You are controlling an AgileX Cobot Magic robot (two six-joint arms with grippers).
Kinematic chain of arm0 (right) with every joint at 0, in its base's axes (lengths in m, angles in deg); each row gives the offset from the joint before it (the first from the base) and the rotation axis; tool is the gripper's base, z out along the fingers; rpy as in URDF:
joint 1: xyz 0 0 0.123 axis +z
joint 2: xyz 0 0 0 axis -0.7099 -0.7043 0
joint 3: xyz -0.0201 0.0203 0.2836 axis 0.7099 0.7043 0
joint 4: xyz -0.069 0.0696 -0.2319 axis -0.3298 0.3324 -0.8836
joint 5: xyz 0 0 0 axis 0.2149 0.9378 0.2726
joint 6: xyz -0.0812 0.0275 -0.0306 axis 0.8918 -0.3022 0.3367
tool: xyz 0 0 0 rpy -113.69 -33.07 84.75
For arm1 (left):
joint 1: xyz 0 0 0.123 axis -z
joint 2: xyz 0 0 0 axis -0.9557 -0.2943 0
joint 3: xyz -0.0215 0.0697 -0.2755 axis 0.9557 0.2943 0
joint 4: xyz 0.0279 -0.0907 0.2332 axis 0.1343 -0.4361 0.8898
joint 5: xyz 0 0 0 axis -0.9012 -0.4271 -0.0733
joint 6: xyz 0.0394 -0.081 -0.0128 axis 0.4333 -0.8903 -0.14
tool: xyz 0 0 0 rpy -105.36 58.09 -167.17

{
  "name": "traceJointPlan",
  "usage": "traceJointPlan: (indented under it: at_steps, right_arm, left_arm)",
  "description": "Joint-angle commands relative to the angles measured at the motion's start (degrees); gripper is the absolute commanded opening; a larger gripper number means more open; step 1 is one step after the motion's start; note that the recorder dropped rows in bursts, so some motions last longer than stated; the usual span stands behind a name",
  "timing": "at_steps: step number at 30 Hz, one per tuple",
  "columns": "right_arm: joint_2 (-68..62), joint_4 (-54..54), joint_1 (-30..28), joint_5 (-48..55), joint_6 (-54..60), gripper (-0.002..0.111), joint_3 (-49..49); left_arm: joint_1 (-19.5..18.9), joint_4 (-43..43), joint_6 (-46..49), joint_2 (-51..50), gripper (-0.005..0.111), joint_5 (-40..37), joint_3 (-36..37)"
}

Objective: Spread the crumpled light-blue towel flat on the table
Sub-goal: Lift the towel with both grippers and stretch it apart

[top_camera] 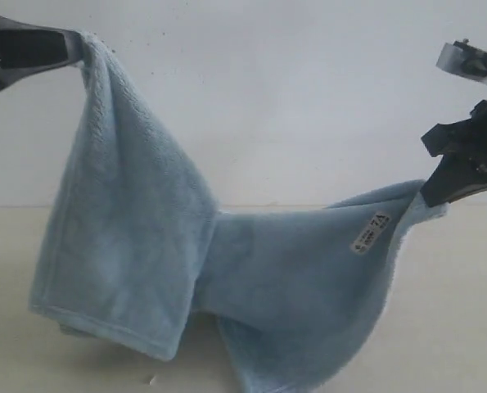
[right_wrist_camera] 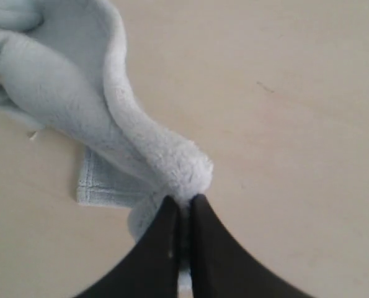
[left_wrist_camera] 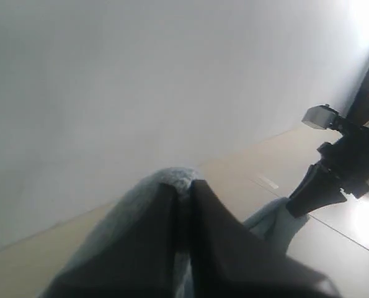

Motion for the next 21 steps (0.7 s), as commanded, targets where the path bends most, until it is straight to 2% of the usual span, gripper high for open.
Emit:
traceJointPlan:
  at_steps: [1, 5, 11, 16, 21]
  right_arm:
    - [4.55, -7.6, -0.01, -2.5, -3.3, 0.0, -0.43]
    - [7.22, -12.57, -0.01, -3.84, -6.01, 0.0, -0.43]
    - [10.0, -24.69, -0.01, -3.65, -12.71, 0.0, -0.43]
    - [12.32, -32.65, -0.01, -2.74, -19.3, 0.0, -0.43]
    - [13.55, -32.75, -0.01, -2.05, -19.3, 0.0, -0.43]
  left_arm:
    - [-3.18, 3.53, -1.34, 4.96, 0.004, -1.08, -0.21]
    - [-4.56, 8.59, -4.69, 7.64, 0.004, -4.87, -0.21]
    - [-4.69, 16.07, -6.69, 9.89, 0.004, -6.94, -0.21]
    - [-4.69, 16.07, -10.35, 12.21, 0.004, -12.94, 0.26]
    - [-6.02, 16.07, -13.24, 13.88, 0.004, -12.29, 1.05]
